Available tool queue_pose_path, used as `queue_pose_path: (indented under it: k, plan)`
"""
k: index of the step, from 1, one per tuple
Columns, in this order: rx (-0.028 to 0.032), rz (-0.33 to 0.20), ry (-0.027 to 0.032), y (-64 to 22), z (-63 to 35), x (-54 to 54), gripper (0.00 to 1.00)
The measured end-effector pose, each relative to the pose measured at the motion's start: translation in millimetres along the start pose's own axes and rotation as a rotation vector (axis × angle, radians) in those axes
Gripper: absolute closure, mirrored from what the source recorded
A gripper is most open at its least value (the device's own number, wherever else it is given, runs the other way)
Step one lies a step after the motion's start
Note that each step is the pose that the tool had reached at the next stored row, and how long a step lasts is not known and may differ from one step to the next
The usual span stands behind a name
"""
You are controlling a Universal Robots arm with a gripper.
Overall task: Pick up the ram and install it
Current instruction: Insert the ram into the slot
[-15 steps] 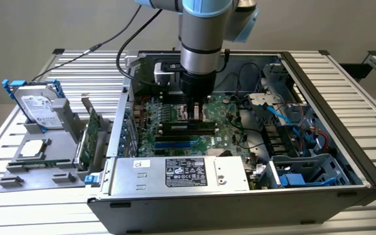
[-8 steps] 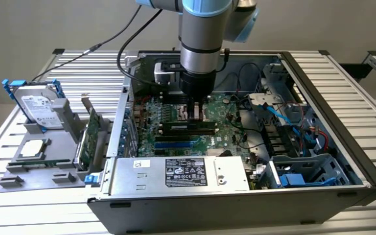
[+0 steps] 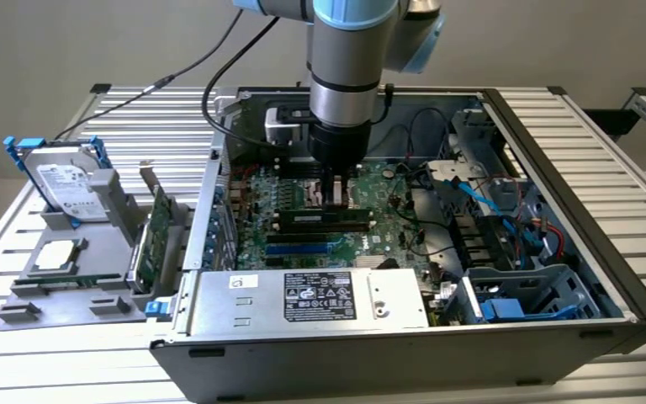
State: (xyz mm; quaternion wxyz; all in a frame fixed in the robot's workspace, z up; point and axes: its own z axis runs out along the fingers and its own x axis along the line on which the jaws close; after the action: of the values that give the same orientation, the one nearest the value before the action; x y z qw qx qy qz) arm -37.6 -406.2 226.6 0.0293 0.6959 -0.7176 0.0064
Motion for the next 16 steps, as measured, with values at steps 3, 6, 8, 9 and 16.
queue_pose_path:
  k: [3,6,8,9,16]
  plan:
    - [-0.0008,0.0,0.0017,-0.1,0.5,-0.2,0.86]
    - [-0.0008,0.0,0.0032,-0.1,2.1,-0.8,0.86]
    - [-0.0011,0.0,0.0034,-0.1,2.8,-1.4,0.86]
    - [-0.0014,0.0,0.0032,-0.1,2.9,-1.6,0.86]
    - [-0.003,0.0,0.0032,-0.2,4.9,-2.0,0.86]
